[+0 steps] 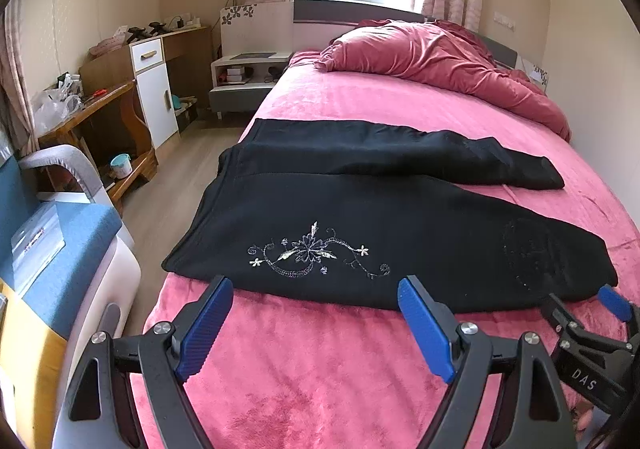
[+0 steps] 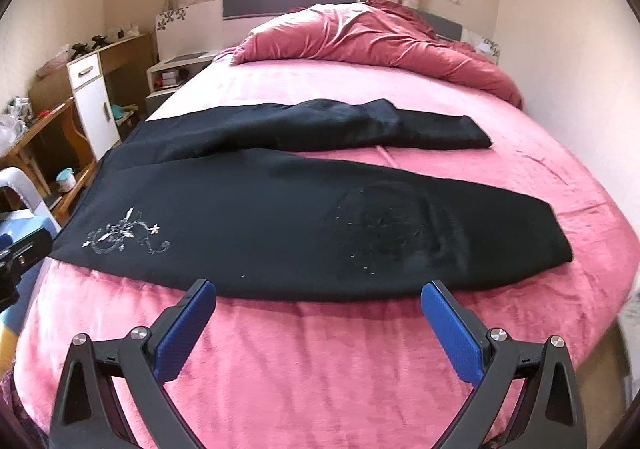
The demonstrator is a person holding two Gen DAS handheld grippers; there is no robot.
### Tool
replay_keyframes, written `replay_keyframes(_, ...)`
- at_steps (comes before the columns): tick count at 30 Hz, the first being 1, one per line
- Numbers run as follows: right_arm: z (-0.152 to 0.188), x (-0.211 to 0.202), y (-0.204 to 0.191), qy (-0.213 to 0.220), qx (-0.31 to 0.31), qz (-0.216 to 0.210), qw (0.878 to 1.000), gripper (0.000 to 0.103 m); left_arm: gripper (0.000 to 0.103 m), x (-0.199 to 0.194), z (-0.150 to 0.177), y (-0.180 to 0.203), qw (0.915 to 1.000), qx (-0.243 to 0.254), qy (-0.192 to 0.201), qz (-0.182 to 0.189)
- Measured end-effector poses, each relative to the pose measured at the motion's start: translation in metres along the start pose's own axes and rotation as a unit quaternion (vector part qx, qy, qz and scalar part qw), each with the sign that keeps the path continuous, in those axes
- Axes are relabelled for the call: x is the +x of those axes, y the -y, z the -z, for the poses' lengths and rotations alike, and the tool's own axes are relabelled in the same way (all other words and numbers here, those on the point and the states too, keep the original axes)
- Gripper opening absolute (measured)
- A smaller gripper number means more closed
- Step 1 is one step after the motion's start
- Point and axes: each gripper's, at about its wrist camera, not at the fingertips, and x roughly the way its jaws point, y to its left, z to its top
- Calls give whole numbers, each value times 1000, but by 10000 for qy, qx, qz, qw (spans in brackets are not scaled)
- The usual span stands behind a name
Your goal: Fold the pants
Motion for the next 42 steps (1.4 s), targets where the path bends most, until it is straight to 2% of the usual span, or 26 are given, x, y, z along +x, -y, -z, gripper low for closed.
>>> replay_keyframes(9, -3, -10, 4, 256, -32, 74, 9996, 103, 86, 0, 2, 6, 10000, 68, -54, -14)
replay_keyframes(21, 3, -1, 9, 110, 40, 44, 9999, 103, 86, 9, 7, 8, 9997, 94, -227, 17)
replay_keyframes(29, 12, 16, 17, -237, 327, -434, 9982, 103, 88, 33, 17, 3, 9965, 22, -771, 319)
replay_keyframes(34, 18, 24, 18, -383, 445, -709, 9958, 103, 89, 39, 21, -3, 9964, -27, -802, 276)
replay_keyframes(36, 20, 28, 21, -461, 533, -791, 9944, 103, 92, 41, 22, -5, 9964, -42, -804, 272)
replay_keyframes(42, 21, 36, 29, -619, 707, -892, 9916, 103, 93, 46, 23, -9, 9950, -104, -888, 450)
